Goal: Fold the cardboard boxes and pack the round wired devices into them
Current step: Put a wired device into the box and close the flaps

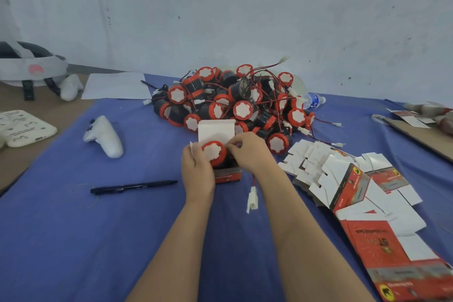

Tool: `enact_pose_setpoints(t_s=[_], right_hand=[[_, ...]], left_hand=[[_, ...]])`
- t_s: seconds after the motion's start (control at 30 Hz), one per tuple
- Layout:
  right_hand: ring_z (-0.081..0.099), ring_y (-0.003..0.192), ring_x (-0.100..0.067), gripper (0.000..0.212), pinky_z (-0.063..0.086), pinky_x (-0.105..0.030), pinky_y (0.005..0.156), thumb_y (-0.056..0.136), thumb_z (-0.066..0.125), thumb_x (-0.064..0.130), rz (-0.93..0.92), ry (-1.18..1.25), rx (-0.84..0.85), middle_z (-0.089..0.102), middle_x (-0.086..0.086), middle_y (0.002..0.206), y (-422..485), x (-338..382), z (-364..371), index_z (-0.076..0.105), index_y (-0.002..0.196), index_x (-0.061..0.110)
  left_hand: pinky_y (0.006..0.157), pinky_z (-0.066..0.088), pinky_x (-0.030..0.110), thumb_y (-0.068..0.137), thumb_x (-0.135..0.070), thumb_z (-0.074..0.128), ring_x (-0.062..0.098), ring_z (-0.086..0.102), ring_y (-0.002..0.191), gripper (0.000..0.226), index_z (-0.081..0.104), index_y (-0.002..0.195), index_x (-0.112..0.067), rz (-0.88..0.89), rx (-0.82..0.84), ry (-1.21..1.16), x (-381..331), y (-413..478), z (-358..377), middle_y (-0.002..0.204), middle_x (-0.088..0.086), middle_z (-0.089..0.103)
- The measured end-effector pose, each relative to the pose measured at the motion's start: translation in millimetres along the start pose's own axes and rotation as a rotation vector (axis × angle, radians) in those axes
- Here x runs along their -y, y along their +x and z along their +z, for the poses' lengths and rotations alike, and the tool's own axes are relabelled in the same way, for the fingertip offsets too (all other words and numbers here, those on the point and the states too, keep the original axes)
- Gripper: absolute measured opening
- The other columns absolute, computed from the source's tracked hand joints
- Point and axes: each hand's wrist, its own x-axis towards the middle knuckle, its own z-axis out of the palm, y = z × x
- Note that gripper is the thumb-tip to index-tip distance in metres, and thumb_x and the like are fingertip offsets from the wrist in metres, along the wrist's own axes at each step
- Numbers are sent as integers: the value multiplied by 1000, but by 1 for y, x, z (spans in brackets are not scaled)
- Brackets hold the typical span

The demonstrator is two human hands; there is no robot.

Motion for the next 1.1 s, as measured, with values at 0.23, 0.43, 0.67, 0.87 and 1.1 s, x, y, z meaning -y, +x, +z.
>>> enact_pose_setpoints(t_s=[0.23,0.43,0.67,0.87,1.1], right_hand=[[53,84,-25,16,48,-32,68,90,48,2,-7,-232,4,59,-13,95,1,8,-8,62,98,3],[53,83,-26,26,45,-34,75,90,44,6,-58,-449,176,61,-9,91,-7,14,-3,66,104,6],[65,77,-24,33,57,-40,77,93,37,3,147,135,-177,70,-15,92,-29,-14,-45,70,101,6],[70,82,-8,29,56,-19,72,90,54,-1,-124,381,182,75,0,89,-45,-17,-51,71,108,14],[53,60,-16,33,38,-17,55,96,55,24,-157,194,-323,65,-8,71,-18,-10,-21,68,74,5]], left_hand=[[56,43,12,81,-39,72,5,57,80,34,41,90,-29,41,133,142,5,0,0,94,-5,56],[62,44,18,84,-18,69,13,56,91,42,37,111,-21,37,145,133,7,4,2,108,-1,53],[52,39,12,88,-12,59,7,53,83,34,36,109,-25,67,135,198,8,3,5,103,-7,51],[58,43,19,88,-11,59,13,56,87,35,35,109,-24,88,153,208,9,5,5,101,-7,50],[60,43,17,89,-10,58,7,55,85,34,37,112,-24,103,213,196,9,3,3,103,-8,52]])
